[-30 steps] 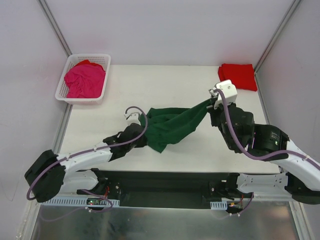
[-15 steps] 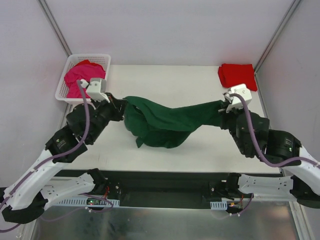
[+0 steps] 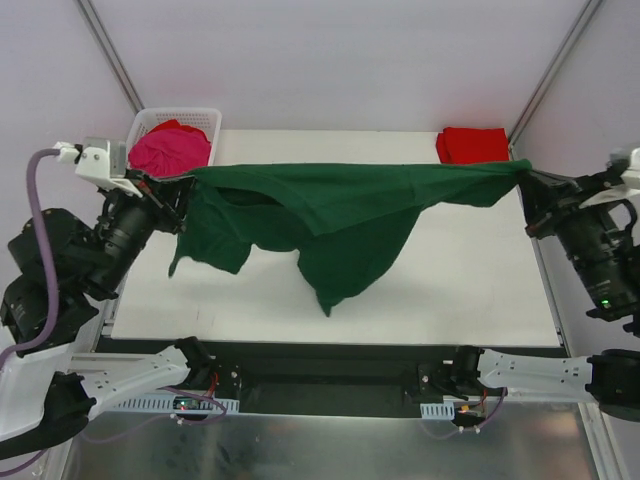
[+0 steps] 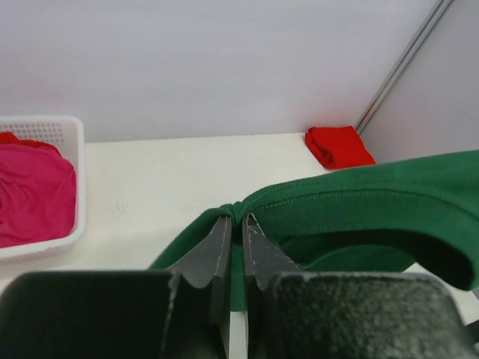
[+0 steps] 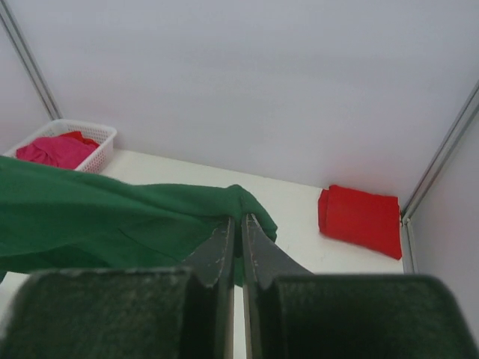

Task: Fold and stack the t-shirts
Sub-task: Flatten out the tshirt

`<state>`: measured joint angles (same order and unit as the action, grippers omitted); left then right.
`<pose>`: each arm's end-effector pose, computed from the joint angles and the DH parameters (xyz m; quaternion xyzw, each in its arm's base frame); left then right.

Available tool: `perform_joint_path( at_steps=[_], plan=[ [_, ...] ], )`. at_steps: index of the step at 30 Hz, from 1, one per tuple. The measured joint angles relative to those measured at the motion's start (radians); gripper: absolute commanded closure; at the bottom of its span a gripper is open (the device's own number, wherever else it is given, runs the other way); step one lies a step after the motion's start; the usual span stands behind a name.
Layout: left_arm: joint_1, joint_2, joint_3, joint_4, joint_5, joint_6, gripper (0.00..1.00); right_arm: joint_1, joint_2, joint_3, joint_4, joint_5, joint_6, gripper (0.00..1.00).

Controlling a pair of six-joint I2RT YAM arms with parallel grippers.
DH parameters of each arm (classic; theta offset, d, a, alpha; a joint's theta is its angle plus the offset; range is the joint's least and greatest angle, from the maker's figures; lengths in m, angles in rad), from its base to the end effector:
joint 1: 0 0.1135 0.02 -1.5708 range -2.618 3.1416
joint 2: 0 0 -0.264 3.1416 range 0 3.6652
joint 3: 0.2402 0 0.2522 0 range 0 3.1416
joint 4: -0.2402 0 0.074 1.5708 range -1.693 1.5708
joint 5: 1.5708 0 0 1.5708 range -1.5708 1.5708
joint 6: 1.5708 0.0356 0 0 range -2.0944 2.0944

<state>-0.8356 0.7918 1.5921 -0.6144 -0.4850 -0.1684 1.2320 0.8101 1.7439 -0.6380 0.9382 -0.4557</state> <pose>0.0564 -0.0376 0.5384 0.0283 0.6461 -0.2251 0.7288 0.0358 0.0153 0.5650 -0.1552 0.6243 0.0222 0.7653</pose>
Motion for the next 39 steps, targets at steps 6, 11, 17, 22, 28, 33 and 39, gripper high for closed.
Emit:
perform_joint_path(
  at_steps=[6,11,17,22,28,33,39],
  plan=[
    [0.000,0.048,0.205,-0.072,0.007,0.073,1.00,0.000,0.001,0.060,0.013,-0.056,-0.056,0.99],
    [0.000,0.084,0.353,-0.090,0.047,0.123,1.00,0.001,0.013,0.084,0.011,-0.122,-0.077,0.99],
    [0.000,0.058,0.394,-0.109,0.154,0.129,1.00,0.001,0.003,0.099,-0.006,-0.216,-0.076,0.99],
    [0.000,0.014,0.397,-0.131,0.248,0.111,1.00,0.001,-0.035,0.098,-0.035,-0.298,-0.056,0.99],
    [0.000,-0.076,0.396,-0.143,0.357,0.069,1.00,0.001,-0.106,0.076,-0.072,-0.406,-0.008,0.99],
    [0.000,-0.123,0.397,-0.143,0.426,0.047,1.00,0.001,-0.121,0.058,-0.090,-0.470,0.009,0.99],
    [0.000,-0.127,0.346,-0.096,0.414,0.066,1.00,0.001,-0.139,-0.013,-0.050,-0.436,-0.021,0.99]
  ],
)
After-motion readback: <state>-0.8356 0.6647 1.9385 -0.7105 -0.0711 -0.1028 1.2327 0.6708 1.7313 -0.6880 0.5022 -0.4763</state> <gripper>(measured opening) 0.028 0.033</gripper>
